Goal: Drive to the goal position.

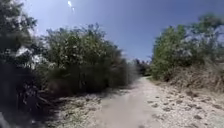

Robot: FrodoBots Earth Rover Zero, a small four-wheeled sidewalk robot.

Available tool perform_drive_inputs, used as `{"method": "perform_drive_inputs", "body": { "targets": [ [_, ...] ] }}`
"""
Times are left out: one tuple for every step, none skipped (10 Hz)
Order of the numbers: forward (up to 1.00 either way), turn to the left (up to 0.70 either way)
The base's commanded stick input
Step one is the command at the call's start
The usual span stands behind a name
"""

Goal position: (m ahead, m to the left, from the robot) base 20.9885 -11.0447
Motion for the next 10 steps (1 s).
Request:
{"method": "perform_drive_inputs", "body": {
  "targets": [
    [0.45,0.02],
    [0.45,0.02],
    [0.45,0.00],
    [0.45,-0.09],
    [0.45,-0.26],
    [0.45,-0.14],
    [0.45,-0.02],
    [0.45,-0.23],
    [0.45,-0.09],
    [0.45,0.01]
  ]
}}
